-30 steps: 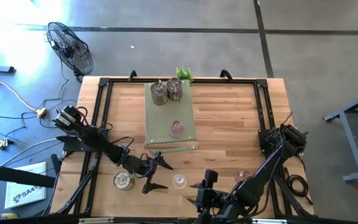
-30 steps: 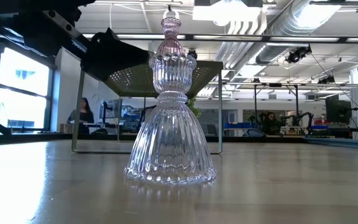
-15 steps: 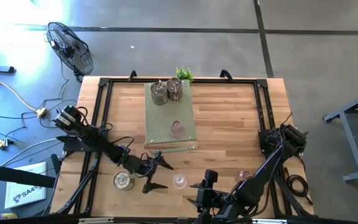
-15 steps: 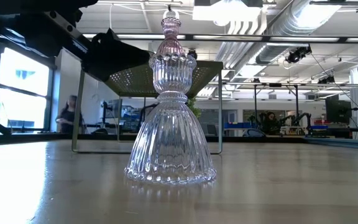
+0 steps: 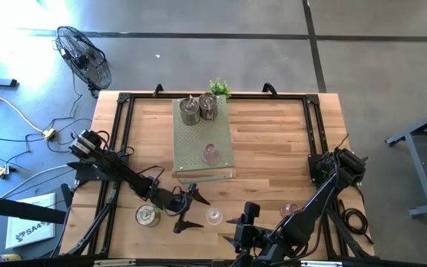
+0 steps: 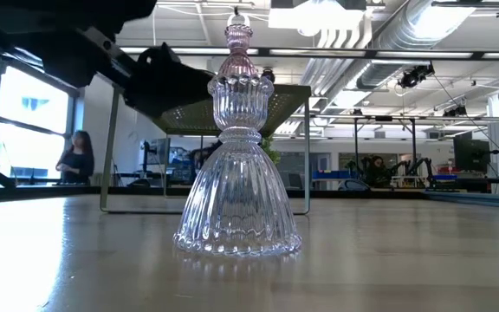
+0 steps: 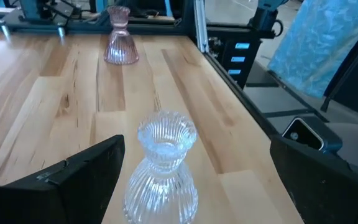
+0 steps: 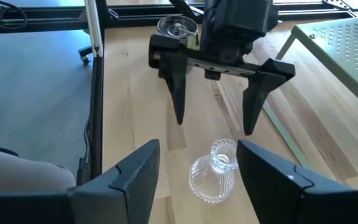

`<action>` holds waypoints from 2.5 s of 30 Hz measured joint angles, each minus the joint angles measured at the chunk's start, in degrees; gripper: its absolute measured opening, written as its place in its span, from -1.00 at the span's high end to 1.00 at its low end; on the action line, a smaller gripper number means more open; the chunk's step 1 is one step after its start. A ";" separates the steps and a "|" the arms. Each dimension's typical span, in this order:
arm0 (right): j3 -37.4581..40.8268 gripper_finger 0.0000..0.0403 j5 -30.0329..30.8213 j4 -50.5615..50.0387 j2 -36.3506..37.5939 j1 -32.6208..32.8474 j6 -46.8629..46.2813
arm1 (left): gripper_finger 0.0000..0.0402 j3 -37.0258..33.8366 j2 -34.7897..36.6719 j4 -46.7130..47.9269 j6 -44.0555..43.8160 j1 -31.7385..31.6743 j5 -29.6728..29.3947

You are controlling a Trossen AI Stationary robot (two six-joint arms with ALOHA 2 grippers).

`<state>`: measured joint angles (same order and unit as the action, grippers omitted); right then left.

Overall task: Pick & Place candle stick holders
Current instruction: Put the transparent candle holder on the shelf

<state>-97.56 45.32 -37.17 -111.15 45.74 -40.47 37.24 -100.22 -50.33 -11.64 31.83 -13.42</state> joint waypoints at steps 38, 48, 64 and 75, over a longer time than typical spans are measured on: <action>0.00 -0.03 1.25 -0.31 0.00 0.00 0.00 | -0.97 6.14 -7.81 0.98 -0.66 -5.33 7.73; 0.00 -0.03 1.25 -0.31 0.00 0.00 0.44 | -0.97 6.14 -7.81 0.78 -0.66 -5.33 7.26; 0.00 -0.04 1.25 -0.31 0.00 0.00 0.46 | -0.97 6.14 -7.81 0.79 -0.66 -5.22 6.93; 0.00 -0.04 1.25 -0.33 0.00 0.00 0.46 | -0.97 6.12 -7.81 0.82 -0.66 -5.21 6.85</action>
<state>-97.56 46.57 -37.50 -111.15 45.74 -40.01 43.36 -108.03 -49.51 -12.29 26.63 -6.57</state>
